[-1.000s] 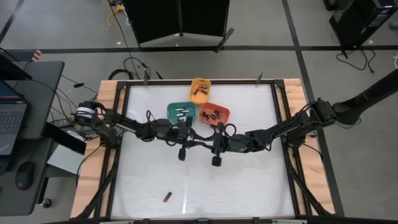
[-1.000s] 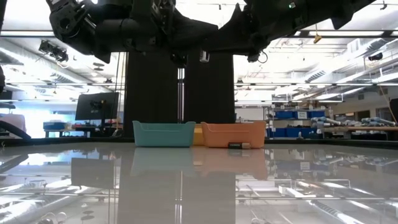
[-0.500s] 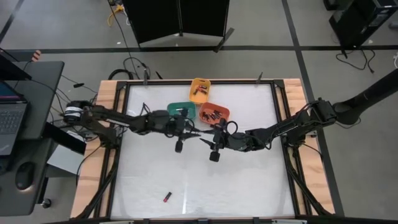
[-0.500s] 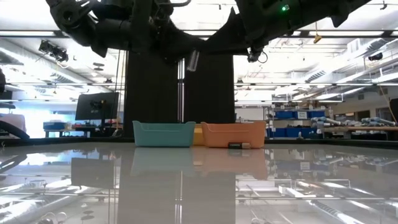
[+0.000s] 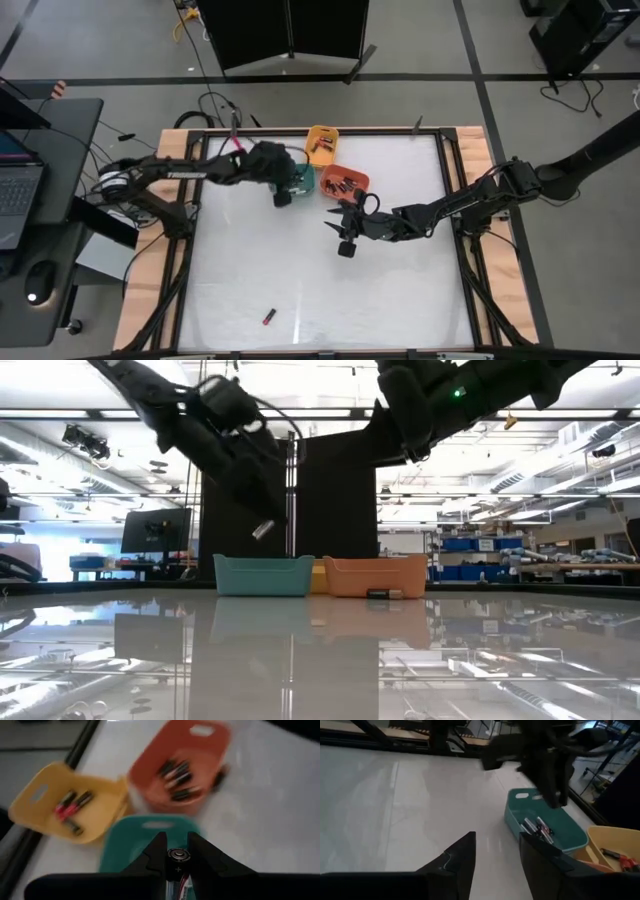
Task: Sort batteries
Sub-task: Put the silver battery into the green bin, then put the brown battery into the orange bin
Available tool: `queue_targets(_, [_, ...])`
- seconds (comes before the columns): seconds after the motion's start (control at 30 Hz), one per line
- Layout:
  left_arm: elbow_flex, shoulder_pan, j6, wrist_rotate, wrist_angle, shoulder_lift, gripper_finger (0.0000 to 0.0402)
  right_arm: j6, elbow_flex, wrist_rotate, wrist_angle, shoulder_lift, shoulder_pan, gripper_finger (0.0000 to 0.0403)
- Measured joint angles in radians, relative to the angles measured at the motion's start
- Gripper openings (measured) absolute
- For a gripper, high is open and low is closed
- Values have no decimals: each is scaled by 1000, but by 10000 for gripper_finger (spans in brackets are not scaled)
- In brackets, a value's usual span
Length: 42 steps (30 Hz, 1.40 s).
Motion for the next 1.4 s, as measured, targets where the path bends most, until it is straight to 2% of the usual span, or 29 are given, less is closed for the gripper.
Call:
queue_targets(0.17, [79,88,60,15,-130,89,58,7,-2,-3,-28,0,-5,158])
queue_targets(0.3, [113,129,83,27,-152,182,58,7,-2,-3,-33,2,-5,157])
queue_targets(0.63, [148,138,83,37,-180,294,58,8,-2,-7,-48,2,-4,155])
queue_targets(0.83, [148,131,57,26,-193,297,60,8,-2,-7,-48,2,-4,154])
queue_targets(1.07, [148,98,53,-5,-186,290,137,10,-2,-7,-48,3,-4,154])
queue_targets(1.2, [148,75,54,-8,-181,265,152,41,-3,-7,-79,-3,-3,155])
queue_targets(1.3, [136,56,54,16,-127,224,154,75,-3,-7,-139,-26,3,155])
queue_targets(1.4, [75,39,48,52,14,165,155,120,-3,-7,-223,-50,13,154])
